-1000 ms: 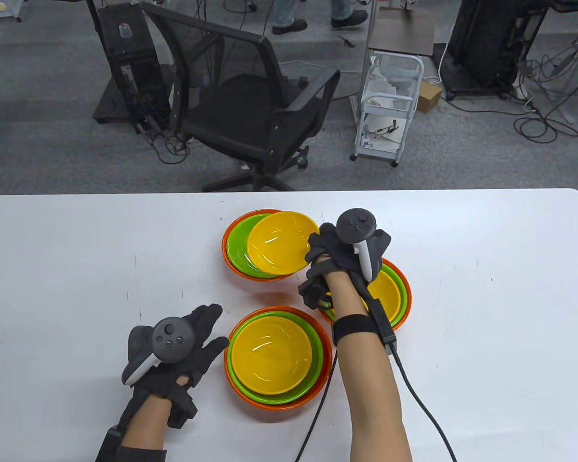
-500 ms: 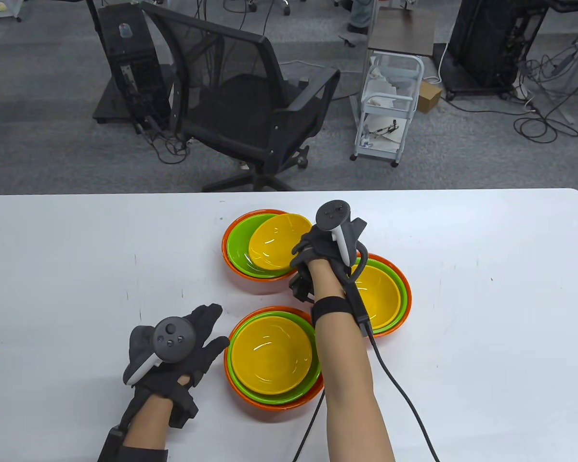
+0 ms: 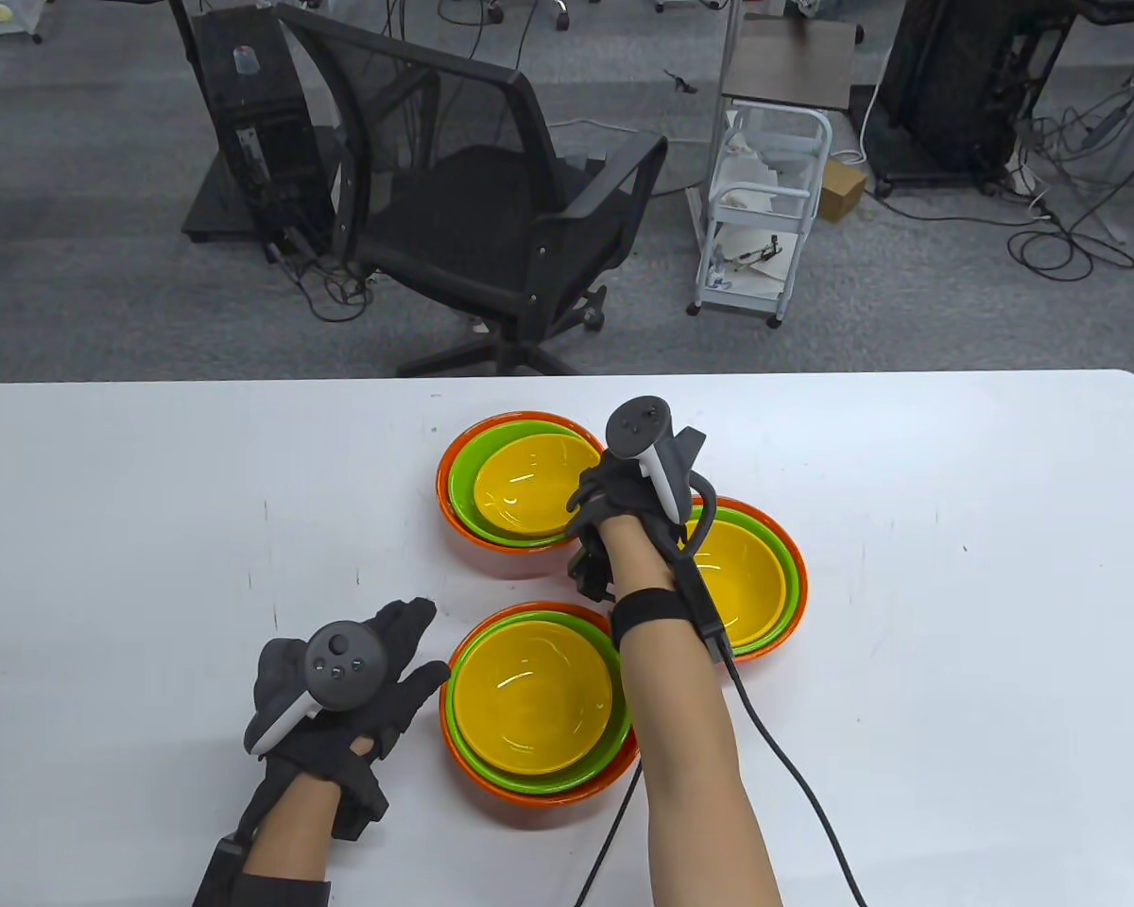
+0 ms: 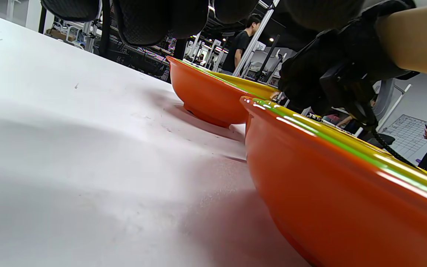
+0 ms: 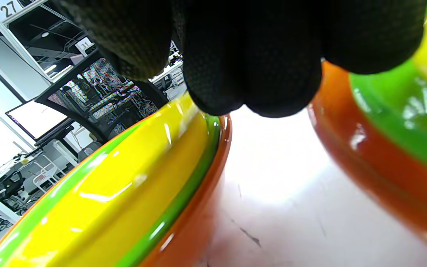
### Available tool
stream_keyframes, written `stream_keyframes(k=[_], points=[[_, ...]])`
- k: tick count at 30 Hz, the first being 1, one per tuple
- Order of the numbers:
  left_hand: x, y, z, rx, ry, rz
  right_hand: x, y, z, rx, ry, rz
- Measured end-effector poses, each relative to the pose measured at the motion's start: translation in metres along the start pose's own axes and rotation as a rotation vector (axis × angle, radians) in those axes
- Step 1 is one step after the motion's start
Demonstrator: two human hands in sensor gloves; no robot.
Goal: Nest bowls by size, largest on bottom, smallest on top
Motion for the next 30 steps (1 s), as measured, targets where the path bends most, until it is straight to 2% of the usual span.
stream_keyframes(k=[8, 11, 19, 23, 30], points=[[-0.001, -0.003, -0.001, -0.004, 0.012, -0.024, -0.031, 0.004, 0.031, -0.135, 0.002, 0.052], [-0.002, -0.007, -0.002, -0.007, 0.015, -0.048, -0.05, 0.01, 0.054, -0.225, 0.023, 0.086], [0.0, -0.017, -0.001, -0.027, 0.006, -0.096, -0.085, 0.035, 0.109, -0.404, 0.079, 0.16], [0.002, -0.025, 0.002, -0.044, -0.002, -0.121, -0.091, 0.052, 0.132, -0.476, 0.113, 0.217], [0.002, -0.039, 0.006, -0.08, -0.014, -0.187, -0.087, 0.08, 0.166, -0.615, 0.146, 0.332]])
Point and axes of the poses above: the tracker on the back of each hand, its own y axis roughly to the little-finger side, its own z axis roughly from the fingertips to the wrist, x = y × z, the point moved 3 cm from there along -z, roughly from the wrist to the fingertips, and after that the axes turned 4 degrees about -z, right-handed, at the moved point
